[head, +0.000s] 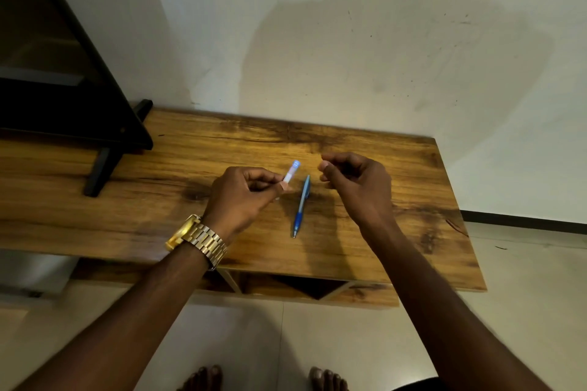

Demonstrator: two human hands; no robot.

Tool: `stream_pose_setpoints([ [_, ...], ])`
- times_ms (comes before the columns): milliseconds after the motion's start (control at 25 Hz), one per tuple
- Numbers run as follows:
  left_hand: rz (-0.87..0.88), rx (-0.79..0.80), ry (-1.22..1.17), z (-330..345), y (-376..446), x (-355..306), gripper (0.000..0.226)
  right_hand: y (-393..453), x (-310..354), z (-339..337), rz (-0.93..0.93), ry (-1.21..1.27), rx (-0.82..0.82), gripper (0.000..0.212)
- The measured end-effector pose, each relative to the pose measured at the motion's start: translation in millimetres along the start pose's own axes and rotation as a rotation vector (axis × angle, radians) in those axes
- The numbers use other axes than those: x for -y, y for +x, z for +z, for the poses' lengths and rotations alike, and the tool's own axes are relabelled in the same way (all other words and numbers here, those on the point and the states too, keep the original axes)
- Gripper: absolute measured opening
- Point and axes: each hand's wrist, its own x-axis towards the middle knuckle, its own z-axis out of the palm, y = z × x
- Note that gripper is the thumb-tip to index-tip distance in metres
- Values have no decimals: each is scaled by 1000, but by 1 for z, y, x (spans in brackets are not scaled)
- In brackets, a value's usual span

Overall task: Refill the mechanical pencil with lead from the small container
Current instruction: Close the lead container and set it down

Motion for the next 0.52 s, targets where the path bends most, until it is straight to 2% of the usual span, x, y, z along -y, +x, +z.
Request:
stream_pose_setpoints([
  [80, -58, -68, 12, -4, 6, 4, 20, 4, -5, 1, 7, -237, -50, 13],
  [160, -121, -97, 41, -6, 11, 8, 22, 6, -7, 9, 17, -370, -36, 11],
  [280, -164, -115, 133, -4, 13, 12, 22, 7, -7, 29, -12, -417, -42, 10],
  [400, -102, -145, 265, -2, 13, 14, 17, 7, -12, 45, 72, -471, 32, 25],
  [520, -51, -151, 359, -5, 14, 17, 17, 6, -15, 52, 108, -545, 19, 31],
])
